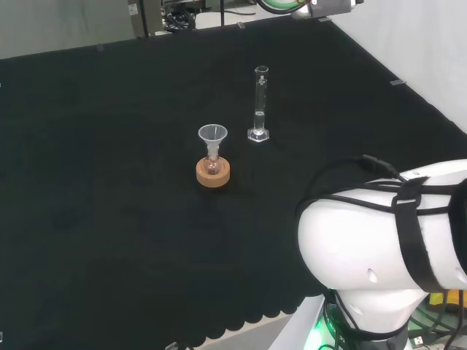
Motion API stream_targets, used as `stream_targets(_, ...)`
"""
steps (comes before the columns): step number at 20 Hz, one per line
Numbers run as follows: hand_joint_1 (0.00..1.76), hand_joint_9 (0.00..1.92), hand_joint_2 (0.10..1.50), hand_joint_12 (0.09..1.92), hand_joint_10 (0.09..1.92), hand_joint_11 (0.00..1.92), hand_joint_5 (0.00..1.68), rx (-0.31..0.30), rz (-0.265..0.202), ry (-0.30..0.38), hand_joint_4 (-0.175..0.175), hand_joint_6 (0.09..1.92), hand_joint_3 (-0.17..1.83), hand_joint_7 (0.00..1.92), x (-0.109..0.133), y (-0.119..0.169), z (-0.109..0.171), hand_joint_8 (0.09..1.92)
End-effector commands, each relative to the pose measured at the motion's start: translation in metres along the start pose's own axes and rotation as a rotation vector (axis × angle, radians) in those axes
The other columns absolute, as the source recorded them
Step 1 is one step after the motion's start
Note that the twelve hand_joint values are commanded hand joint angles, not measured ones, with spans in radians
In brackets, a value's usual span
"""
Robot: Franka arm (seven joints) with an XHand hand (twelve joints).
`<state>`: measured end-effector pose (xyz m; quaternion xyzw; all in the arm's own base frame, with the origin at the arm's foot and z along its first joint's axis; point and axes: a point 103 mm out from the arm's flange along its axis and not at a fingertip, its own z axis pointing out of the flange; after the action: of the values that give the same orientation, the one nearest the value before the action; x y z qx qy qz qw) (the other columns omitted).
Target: Pick up the graduated cylinder.
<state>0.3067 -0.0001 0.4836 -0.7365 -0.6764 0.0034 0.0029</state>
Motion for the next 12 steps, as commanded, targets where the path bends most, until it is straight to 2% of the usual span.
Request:
stream_targets(1, 0.03, 0.24, 1.13, 1.3, 0.62, 0.14, 0.22, -0.012, 0.002, -0.008, 0.024, 0.24, 0.57, 0.04, 0.002, -0.001, 0.001, 0.51)
stream_targets(5, 0.0, 0.24, 1.23, 1.35, 0.6, 0.11, 0.28, -0.014, -0.003, -0.012, 0.024, 0.09, 0.39, 0.04, 0.004, 0.001, 0.001, 0.48)
stream_targets(12, 0.0, 0.24, 1.25, 1.35, 0.6, 0.11, 0.3, 0.001, 0.034, -0.046, 0.024, 0.09, 0.37, 0.05, 0.025, 0.003, 0.013, 0.48)
